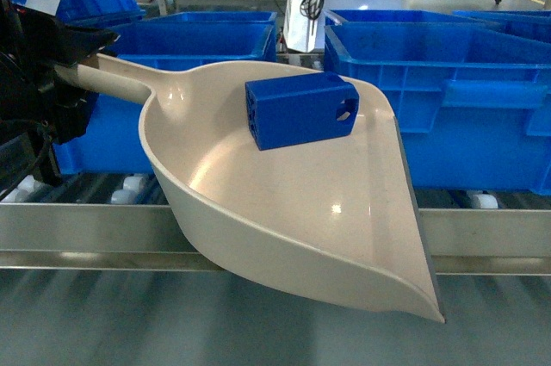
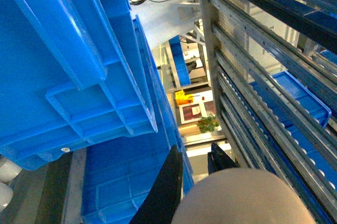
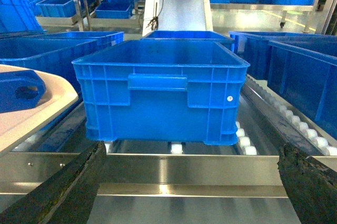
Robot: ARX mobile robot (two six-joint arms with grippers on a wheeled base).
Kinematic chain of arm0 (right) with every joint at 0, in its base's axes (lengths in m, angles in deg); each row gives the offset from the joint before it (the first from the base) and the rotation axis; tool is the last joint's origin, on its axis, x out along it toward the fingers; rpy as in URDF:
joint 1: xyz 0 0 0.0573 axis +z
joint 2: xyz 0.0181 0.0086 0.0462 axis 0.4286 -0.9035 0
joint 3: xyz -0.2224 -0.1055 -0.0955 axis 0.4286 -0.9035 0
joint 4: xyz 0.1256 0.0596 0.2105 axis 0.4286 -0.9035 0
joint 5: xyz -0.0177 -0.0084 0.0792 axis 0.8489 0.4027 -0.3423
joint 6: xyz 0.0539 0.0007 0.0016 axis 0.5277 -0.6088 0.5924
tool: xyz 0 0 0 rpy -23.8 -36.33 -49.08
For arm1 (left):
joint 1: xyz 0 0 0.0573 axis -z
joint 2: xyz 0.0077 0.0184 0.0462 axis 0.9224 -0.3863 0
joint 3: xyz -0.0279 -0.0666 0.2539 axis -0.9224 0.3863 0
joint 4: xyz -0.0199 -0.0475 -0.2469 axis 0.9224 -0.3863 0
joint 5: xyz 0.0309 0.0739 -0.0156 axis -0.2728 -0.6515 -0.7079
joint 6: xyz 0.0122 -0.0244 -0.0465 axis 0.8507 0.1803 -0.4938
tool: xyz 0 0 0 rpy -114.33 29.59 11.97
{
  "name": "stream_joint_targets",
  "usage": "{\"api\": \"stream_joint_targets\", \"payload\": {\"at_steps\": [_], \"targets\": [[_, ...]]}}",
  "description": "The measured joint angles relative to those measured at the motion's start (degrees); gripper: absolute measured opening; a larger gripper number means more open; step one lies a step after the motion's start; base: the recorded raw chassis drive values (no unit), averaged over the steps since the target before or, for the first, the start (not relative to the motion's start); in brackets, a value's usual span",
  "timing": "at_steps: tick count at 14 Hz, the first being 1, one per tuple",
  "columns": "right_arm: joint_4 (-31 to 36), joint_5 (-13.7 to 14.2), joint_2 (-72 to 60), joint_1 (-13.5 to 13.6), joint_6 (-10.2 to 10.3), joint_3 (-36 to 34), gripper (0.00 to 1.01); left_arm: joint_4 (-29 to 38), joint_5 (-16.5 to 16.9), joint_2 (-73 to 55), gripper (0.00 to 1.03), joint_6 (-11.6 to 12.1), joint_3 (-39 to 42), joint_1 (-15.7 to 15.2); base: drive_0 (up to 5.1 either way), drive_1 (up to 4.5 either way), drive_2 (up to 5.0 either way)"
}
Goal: Place part in tray to right shelf
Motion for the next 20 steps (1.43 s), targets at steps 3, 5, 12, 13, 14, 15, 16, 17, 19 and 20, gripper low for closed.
{"api": "stream_joint_targets", "payload": {"at_steps": [3, 5, 12, 13, 14, 15, 16, 17, 19, 20], "targets": [[0.0, 0.0, 0.0, 0.0, 0.0, 0.0, 0.98, 0.0, 0.0, 0.0, 0.12, 0.0, 0.0, 0.0, 0.0, 0.0, 0.0], [0.0, 0.0, 0.0, 0.0, 0.0, 0.0, 0.98, 0.0, 0.0, 0.0, 0.12, 0.0, 0.0, 0.0, 0.0, 0.0, 0.0], [0.0, 0.0, 0.0, 0.0, 0.0, 0.0, 0.98, 0.0, 0.0, 0.0, 0.12, 0.0, 0.0, 0.0, 0.0, 0.0, 0.0], [0.0, 0.0, 0.0, 0.0, 0.0, 0.0, 0.98, 0.0, 0.0, 0.0, 0.12, 0.0, 0.0, 0.0, 0.0, 0.0, 0.0], [0.0, 0.0, 0.0, 0.0, 0.0, 0.0, 0.98, 0.0, 0.0, 0.0, 0.12, 0.0, 0.0, 0.0, 0.0, 0.0, 0.0], [0.0, 0.0, 0.0, 0.0, 0.0, 0.0, 0.98, 0.0, 0.0, 0.0, 0.12, 0.0, 0.0, 0.0, 0.0, 0.0, 0.0], [0.0, 0.0, 0.0, 0.0, 0.0, 0.0, 0.98, 0.0, 0.0, 0.0, 0.12, 0.0, 0.0, 0.0, 0.0, 0.0, 0.0], [0.0, 0.0, 0.0, 0.0, 0.0, 0.0, 0.98, 0.0, 0.0, 0.0, 0.12, 0.0, 0.0, 0.0, 0.0, 0.0, 0.0], [0.0, 0.0, 0.0, 0.0, 0.0, 0.0, 0.98, 0.0, 0.0, 0.0, 0.12, 0.0, 0.0, 0.0, 0.0, 0.0, 0.0], [0.0, 0.0, 0.0, 0.0, 0.0, 0.0, 0.98, 0.0, 0.0, 0.0, 0.12, 0.0, 0.0, 0.0, 0.0, 0.0, 0.0]]}}
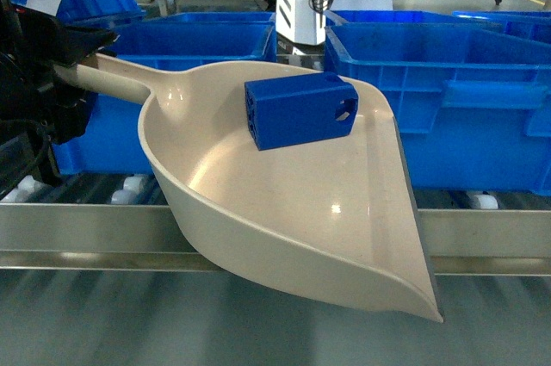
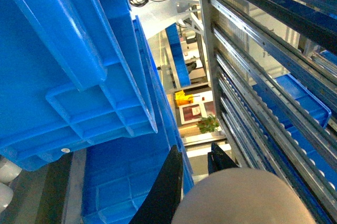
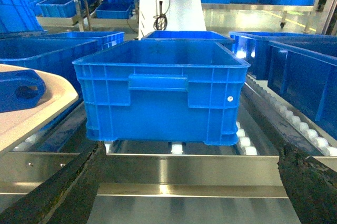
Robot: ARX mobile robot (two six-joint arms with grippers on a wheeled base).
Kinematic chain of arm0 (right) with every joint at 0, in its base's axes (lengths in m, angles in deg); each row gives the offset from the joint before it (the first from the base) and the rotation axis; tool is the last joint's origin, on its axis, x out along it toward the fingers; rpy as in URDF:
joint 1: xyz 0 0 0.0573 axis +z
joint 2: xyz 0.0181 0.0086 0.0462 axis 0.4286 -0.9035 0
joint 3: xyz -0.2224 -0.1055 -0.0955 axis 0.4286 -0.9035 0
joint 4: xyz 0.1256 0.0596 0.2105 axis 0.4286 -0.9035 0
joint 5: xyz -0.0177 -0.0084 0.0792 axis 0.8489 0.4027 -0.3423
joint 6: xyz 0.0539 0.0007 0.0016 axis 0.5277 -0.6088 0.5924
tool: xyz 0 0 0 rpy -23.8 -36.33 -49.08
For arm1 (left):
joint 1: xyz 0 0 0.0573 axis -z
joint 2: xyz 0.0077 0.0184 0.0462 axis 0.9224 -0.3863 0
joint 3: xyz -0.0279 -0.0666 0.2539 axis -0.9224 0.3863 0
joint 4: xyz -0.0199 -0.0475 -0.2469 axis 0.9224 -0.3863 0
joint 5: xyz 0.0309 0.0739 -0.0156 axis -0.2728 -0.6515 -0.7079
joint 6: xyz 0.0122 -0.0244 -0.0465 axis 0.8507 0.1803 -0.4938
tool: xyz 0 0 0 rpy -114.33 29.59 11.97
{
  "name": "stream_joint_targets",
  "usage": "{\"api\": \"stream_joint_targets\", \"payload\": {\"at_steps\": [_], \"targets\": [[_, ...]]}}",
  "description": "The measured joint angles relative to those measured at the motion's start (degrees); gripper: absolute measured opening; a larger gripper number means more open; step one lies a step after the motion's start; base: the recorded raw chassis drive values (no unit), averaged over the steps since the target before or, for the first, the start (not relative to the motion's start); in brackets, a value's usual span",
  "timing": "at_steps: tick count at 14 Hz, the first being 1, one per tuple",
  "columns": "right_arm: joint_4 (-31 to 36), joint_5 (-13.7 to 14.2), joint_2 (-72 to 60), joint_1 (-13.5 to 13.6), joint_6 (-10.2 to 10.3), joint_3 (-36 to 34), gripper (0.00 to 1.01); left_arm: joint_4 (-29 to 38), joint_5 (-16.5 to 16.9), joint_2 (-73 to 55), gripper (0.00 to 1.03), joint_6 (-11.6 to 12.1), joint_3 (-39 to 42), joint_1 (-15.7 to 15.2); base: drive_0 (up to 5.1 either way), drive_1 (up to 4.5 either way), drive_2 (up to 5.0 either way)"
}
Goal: Place part in tray to right shelf
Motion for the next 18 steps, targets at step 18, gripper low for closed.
{"api": "stream_joint_targets", "payload": {"at_steps": [18], "targets": [[0.0, 0.0, 0.0, 0.0, 0.0, 0.0, 0.98, 0.0, 0.0, 0.0, 0.12, 0.0, 0.0, 0.0, 0.0, 0.0, 0.0]]}}
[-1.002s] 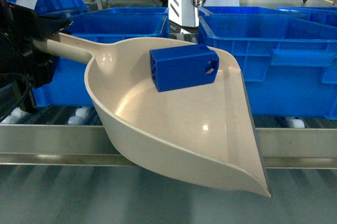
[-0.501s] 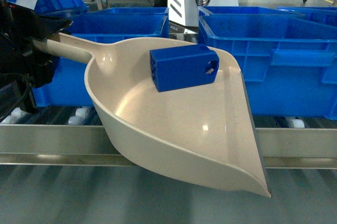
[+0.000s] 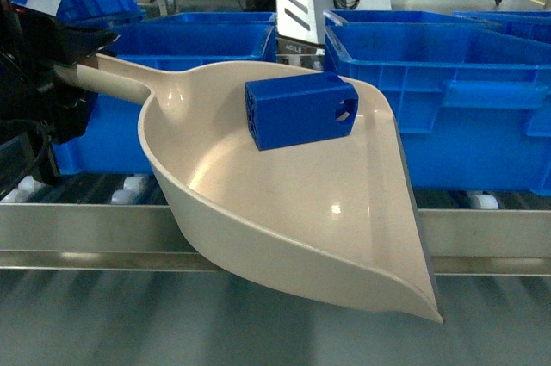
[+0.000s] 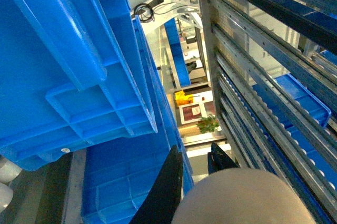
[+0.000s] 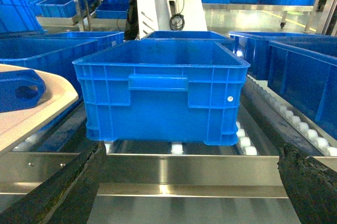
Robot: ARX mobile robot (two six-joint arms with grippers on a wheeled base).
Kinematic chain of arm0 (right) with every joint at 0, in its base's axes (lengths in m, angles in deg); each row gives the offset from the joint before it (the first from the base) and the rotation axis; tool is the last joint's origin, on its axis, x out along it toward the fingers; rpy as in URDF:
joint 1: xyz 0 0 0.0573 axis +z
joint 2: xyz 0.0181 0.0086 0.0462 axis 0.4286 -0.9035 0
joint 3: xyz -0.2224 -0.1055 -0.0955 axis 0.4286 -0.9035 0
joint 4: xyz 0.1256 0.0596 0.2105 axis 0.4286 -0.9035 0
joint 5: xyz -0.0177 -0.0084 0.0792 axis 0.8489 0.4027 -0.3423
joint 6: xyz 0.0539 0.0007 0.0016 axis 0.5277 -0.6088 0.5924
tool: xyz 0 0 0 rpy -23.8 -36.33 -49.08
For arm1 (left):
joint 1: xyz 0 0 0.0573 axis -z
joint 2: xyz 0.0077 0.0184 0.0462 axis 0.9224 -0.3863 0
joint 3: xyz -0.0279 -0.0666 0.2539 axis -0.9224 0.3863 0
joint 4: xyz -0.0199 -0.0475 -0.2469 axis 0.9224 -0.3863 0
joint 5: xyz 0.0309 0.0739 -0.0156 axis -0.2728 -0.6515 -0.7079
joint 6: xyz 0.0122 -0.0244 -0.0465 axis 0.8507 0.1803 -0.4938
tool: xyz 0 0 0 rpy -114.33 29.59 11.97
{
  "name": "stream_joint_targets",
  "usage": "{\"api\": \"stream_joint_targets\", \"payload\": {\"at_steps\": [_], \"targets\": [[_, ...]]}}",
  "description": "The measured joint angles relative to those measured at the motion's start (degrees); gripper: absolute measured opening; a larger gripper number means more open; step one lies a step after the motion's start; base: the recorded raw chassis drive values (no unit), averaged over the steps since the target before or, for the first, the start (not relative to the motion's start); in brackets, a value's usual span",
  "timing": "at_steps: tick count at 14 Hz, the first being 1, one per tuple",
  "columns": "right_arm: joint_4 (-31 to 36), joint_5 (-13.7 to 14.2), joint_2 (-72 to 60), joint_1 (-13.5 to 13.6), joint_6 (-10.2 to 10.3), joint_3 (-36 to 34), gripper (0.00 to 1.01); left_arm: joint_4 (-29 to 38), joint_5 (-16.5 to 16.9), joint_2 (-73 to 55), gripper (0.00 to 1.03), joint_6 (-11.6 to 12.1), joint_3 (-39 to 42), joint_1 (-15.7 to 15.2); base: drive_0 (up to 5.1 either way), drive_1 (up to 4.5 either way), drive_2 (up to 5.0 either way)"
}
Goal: Place part in tray to right shelf
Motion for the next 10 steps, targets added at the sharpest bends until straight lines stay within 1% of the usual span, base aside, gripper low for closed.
{"api": "stream_joint_targets", "payload": {"at_steps": [5, 6, 7, 8, 9, 10], "targets": [[0.0, 0.0, 0.0, 0.0, 0.0, 0.0, 0.98, 0.0, 0.0, 0.0, 0.12, 0.0, 0.0, 0.0, 0.0, 0.0, 0.0], [0.0, 0.0, 0.0, 0.0, 0.0, 0.0, 0.98, -5.4, -0.6, 1.5, 0.12, 0.3, -0.4, 0.0, 0.0, 0.0, 0.0], [0.0, 0.0, 0.0, 0.0, 0.0, 0.0, 0.98, -12.2, -0.4, 5.4, 0.12, 2.8, -0.3, 0.0, 0.0, 0.0, 0.0], [0.0, 0.0, 0.0, 0.0, 0.0, 0.0, 0.98, -10.0, 0.3, 6.7, 0.12, 3.0, -0.3, -0.5, 0.0, 0.0, 0.0], [0.0, 0.0, 0.0, 0.0, 0.0, 0.0, 0.98, -8.2, 0.0, 7.0, 0.12, 2.3, -0.3, -0.9, 0.0, 0.0, 0.0], [0.0, 0.0, 0.0, 0.0, 0.0, 0.0, 0.98, -8.3, 0.0, 7.4, 0.12, 0.9, 0.2, -1.9, 0.0, 0.0, 0.0]]}}
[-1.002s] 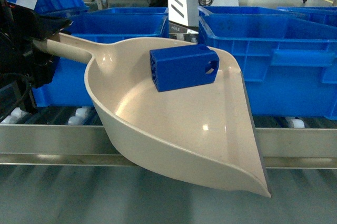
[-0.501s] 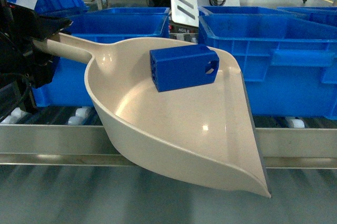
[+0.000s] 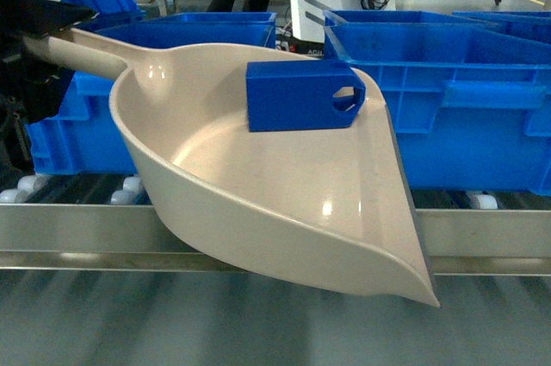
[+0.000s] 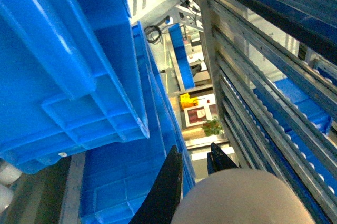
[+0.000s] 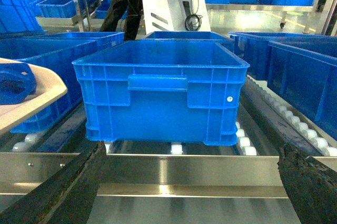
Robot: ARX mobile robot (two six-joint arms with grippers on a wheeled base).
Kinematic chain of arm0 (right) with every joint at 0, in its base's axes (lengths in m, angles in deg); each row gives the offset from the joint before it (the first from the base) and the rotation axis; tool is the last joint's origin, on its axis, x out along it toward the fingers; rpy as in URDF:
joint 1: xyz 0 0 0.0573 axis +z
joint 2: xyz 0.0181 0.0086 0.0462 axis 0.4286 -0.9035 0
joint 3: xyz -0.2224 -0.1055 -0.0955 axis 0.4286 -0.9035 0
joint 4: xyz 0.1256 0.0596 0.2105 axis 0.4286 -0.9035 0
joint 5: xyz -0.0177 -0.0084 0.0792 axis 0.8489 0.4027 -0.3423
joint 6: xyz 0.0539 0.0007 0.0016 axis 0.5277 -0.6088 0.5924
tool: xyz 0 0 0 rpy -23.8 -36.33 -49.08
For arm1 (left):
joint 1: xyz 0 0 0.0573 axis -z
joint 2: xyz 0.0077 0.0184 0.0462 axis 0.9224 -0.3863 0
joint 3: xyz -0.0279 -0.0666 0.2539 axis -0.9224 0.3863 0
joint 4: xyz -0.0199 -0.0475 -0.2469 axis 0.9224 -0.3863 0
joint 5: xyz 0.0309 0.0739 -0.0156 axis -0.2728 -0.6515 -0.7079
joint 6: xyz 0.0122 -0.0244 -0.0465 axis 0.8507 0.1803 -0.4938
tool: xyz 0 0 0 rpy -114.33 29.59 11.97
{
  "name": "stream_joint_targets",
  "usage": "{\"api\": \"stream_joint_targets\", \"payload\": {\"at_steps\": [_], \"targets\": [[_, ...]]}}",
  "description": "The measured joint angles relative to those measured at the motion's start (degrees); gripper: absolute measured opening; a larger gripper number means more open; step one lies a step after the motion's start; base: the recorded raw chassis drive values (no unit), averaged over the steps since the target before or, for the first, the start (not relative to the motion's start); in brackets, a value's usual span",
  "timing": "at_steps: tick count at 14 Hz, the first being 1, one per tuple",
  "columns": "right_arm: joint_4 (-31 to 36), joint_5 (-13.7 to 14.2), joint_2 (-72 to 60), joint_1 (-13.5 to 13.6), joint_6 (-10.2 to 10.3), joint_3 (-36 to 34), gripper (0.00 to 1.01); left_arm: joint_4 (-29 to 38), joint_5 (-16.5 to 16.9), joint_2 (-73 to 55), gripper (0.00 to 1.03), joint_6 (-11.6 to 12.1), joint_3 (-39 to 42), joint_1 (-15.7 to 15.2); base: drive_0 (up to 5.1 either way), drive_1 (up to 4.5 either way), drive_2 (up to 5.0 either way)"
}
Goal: Place part in tray to right shelf
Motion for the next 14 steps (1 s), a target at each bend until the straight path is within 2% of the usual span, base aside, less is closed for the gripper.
{"api": "stream_joint_targets", "payload": {"at_steps": [2, 4, 6, 7, 8, 10, 12, 14], "targets": [[0.0, 0.0, 0.0, 0.0, 0.0, 0.0, 0.98, -4.0, -1.9, 3.9, 0.12, -2.5, 0.1, -2.3, 0.0, 0.0, 0.0], [0.0, 0.0, 0.0, 0.0, 0.0, 0.0, 0.98, -11.0, -4.7, 8.9, 0.12, -5.1, -5.6, -5.0, 0.0, 0.0, 0.0], [0.0, 0.0, 0.0, 0.0, 0.0, 0.0, 0.98, -18.3, -7.5, 9.1, 0.12, -5.1, -13.2, -7.1, 0.0, 0.0, 0.0], [0.0, 0.0, 0.0, 0.0, 0.0, 0.0, 0.98, -22.5, -10.0, 7.9, 0.12, -3.9, -17.4, -7.9, 0.0, 0.0, 0.0], [0.0, 0.0, 0.0, 0.0, 0.0, 0.0, 0.98, -27.5, -14.6, 6.1, 0.12, -1.7, -22.5, -8.3, 0.0, 0.0, 0.0], [0.0, 0.0, 0.0, 0.0, 0.0, 0.0, 0.98, -34.8, -24.8, 1.1, 0.12, 4.9, -33.2, -8.8, 0.0, 0.0, 0.0], [0.0, 0.0, 0.1, 0.0, 0.0, 0.0, 0.98, -38.9, -35.1, -5.5, 0.12, 14.6, -43.7, -8.7, 0.0, 0.0, 0.0], [0.0, 0.0, 0.1, 0.0, 0.0, 0.0, 0.98, -36.7, -41.2, -10.3, 0.12, 25.9, -49.2, -7.6, 0.0, 0.0, 0.0]]}}
